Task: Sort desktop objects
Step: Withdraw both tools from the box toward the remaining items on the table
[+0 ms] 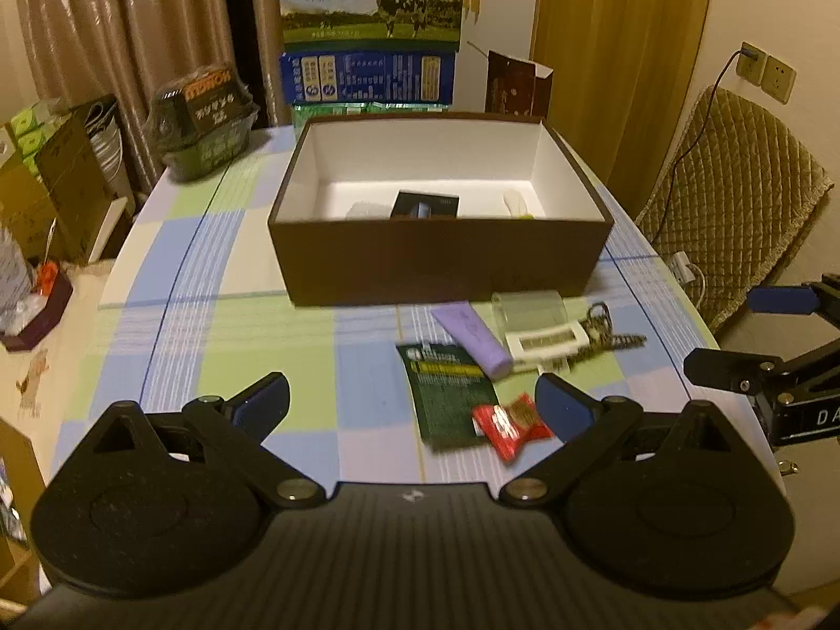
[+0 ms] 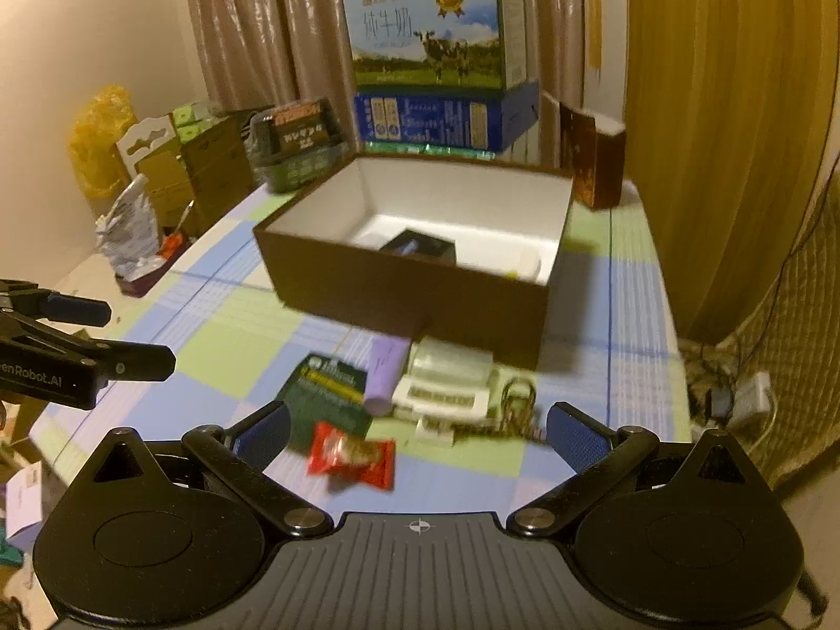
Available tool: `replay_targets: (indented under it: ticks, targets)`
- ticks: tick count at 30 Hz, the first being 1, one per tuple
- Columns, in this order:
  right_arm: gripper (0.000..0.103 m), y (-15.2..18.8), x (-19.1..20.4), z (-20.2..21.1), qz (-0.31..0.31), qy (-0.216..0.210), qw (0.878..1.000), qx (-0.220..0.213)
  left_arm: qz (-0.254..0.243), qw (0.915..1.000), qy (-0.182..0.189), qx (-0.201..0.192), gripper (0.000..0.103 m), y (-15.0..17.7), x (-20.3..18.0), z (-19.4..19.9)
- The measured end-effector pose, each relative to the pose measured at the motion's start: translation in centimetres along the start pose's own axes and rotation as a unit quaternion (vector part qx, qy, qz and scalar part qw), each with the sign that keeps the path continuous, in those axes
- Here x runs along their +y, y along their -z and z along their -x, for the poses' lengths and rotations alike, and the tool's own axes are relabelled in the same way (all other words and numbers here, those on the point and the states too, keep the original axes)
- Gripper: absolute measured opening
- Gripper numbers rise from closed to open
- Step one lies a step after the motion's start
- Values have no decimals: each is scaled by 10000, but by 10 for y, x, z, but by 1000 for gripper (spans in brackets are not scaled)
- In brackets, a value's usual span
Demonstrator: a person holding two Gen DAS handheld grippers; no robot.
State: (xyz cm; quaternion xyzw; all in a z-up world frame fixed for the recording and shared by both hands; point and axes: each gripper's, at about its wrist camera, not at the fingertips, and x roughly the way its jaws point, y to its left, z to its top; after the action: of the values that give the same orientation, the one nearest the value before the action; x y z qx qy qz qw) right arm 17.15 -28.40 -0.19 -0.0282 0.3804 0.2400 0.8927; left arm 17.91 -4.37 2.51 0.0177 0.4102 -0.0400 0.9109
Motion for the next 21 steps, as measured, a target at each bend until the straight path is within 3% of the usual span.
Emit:
replay_targets:
  ticks: [12,21]
  targets:
    - [101,58,-15,5,-445,-69,9984,352,468,9981,-31,410,98,63,-9,4]
    - [101,85,-25,5,-588,11,9971,479,593,9969,36,524,97,84,-20,2]
